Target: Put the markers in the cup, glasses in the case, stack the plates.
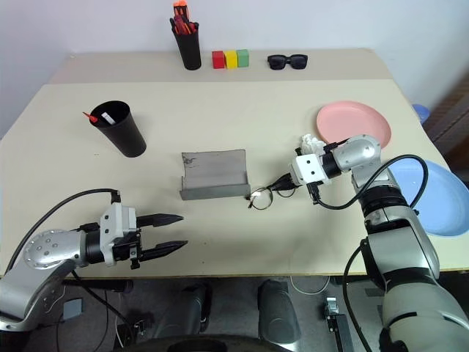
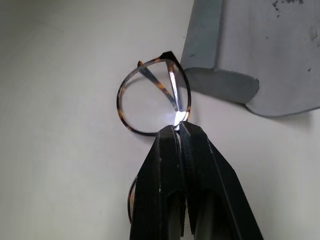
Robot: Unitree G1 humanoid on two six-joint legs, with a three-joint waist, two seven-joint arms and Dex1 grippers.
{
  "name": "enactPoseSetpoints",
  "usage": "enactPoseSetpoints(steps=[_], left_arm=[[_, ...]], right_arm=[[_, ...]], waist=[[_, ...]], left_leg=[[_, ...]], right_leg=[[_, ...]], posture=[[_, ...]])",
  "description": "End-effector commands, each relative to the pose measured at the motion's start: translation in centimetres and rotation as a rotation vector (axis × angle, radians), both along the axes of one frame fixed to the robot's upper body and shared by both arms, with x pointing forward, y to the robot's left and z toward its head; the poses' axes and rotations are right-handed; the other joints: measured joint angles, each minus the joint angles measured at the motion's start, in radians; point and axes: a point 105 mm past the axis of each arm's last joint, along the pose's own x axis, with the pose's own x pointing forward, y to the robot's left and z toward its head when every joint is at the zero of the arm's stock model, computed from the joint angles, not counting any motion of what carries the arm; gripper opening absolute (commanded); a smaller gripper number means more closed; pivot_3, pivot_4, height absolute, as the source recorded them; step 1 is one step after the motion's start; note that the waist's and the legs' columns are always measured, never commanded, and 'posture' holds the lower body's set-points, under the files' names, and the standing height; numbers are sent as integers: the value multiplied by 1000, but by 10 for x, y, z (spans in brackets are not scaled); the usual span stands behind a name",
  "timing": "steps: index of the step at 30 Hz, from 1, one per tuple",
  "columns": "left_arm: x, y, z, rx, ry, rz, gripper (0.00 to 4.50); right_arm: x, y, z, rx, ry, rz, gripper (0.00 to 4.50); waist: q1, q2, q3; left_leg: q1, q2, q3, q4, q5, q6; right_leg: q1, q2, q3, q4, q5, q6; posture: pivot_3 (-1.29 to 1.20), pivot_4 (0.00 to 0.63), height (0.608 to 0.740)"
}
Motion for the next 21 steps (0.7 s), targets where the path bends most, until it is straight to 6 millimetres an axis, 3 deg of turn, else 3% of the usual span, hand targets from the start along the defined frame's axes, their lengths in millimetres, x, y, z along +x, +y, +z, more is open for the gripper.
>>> enactPoseSetpoints(steps=[1, 7, 11, 17, 21], left_arm=[[-3, -5, 5, -14, -23, -16, 2532], [-2, -6, 6, -18, -22, -15, 2532], [-2, -6, 5, -17, -20, -16, 2532], [-1, -7, 5, -20, -22, -21, 2532], [1, -6, 6, -15, -26, -22, 2532]], right_arm=[[-7, -2, 4, 1, 7, 15, 80], [-23, 2, -6, 23, 89, 31, 80], [-30, 18, -6, 125, 151, 20, 80], [-26, 47, -18, 306, 207, -111, 80], [-19, 52, -27, 322, 165, -168, 80]], waist=[[0, 0, 0], [-1, 0, 0], [-1, 0, 0], [2, 0, 0], [1, 0, 0]], left_leg=[[0, 0, 0, 0, 0, 0], [0, 0, 0, 0, 0, 0], [0, 0, 0, 0, 0, 0], [0, 0, 0, 0, 0, 0], [-1, 0, 0, 1, 0, 0]], right_leg=[[0, 0, 0, 0, 0, 0], [0, 0, 0, 0, 0, 0], [-1, 0, 0, 0, 0, -1], [0, 0, 0, 0, 0, -1], [0, 0, 0, 0, 0, -1]], posture=[[0, 150, 740], [0, 150, 740], [0, 150, 740], [0, 150, 740], [0, 150, 740]])
